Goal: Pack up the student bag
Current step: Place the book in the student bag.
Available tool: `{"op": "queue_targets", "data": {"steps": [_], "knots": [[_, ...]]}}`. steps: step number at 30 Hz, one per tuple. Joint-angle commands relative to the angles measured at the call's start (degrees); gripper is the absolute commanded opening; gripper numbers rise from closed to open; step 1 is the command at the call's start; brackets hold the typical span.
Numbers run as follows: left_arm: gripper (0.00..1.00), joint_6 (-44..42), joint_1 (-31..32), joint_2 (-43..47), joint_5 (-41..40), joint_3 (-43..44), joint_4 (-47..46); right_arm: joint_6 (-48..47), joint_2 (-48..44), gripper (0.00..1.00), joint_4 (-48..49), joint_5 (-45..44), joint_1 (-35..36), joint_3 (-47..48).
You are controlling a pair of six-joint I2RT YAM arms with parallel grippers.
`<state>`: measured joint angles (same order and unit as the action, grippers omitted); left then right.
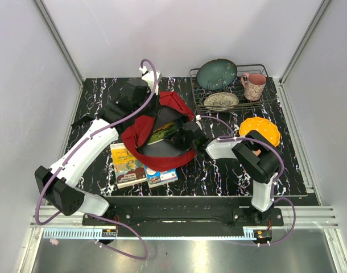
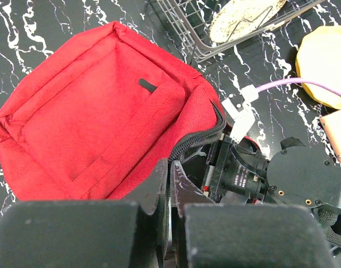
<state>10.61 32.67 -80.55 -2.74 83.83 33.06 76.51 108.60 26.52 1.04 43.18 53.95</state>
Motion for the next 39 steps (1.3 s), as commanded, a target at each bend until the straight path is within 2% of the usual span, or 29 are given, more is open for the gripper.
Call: {"op": "queue_targets", "data": {"steps": [1,7,9,11,12,14,16,19,20,22,24,28,29,30,31,35,37,39], "knots": [[0.0,0.8,-0.5,2.9,1.7,-0.1,-4.1,1.1,0.3,0.02,2.4,0.6,0.8,3.2],[0.0,0.9,-0.4,3.1,2.4,0.3,-3.7,1.2,4.3,0.0,6.1,-0.8,0.7,8.4],[0.0,1.2,-0.5,3.4,2.4,0.1,-3.8,1.7,4.9,0.03,6.0,-2.8,0.7,8.7],[0.0,1.2,-0.5,3.6,2.4,-0.1,-3.6,1.8,5.0,0.13,6.7,-1.7,0.5,8.3],[0.0,1.2,-0.5,3.6,2.2,-0.2,-3.5,1.5,4.2,0.29,7.0,-1.6,0.7,7.7],[0.0,0.8,-0.4,3.7,1.3,-0.5,-3.4,0.9,2.7,0.44,7.3,-1.2,0.7,4.9],[0.0,0.5,-0.6,3.6,0.2,-0.9,-3.4,-0.6,-1.1,0.55,7.7,-1.2,0.7,0.7],[0.0,0.3,-0.8,2.9,-0.2,-1.2,-3.6,-4.2,-8.1,0.64,6.2,-1.2,0.7,-4.2],[0.0,0.1,-1.0,2.9,-0.2,-1.4,-3.7,-5.5,-10.0,0.66,5.6,1.6,0.7,-5.2],[0.0,0.1,-1.5,2.4,-0.2,-2.0,-3.9,-12.5,-14.6,0.68,5.3,4.5,0.7,-6.7],[0.0,0.1,-1.8,2.2,-0.3,-2.6,-4.1,-14.5,-19.4,0.69,1.3,8.3,0.7,-7.7],[0.02,0.2,-2.1,2.5,2.4,-4.7,-4.3,-17.9,-30.3,0.69,0.1,10.6,1.1,-18.1],[0.13,0.3,-2.1,2.6,4.8,-5.3,-4.1,-18.8,-32.7,0.69,-1.5,11.0,1.1,-19.7],[0.48,0.5,-2.2,2.8,7.2,-7.3,-4.1,-20.1,-36.9,0.72,-2.2,11.2,1.1,-21.3],[0.59,1.7,-2.1,3.7,11.0,-8.5,-4.3,-22.1,-38.7,0.73,-3.0,11.4,1.1,-24.2],[0.76,6.4,-2.0,10.7,12.7,-17.8,-7.0,-28.3,-44.5,0.7,-16.7,14.8,1.1,-25.5],[0.88,6.6,-2.1,17.0,13.5,-22.6,-7.6,-27.3,-48.0,0.68,-14.4,18.3,1.0,-29.4],[0.94,5.7,-2.1,23.0,12.6,-25.5,-6.6,-25.4,-50.3,0.68,-9.3,21.0,1.1,-33.0]]}}
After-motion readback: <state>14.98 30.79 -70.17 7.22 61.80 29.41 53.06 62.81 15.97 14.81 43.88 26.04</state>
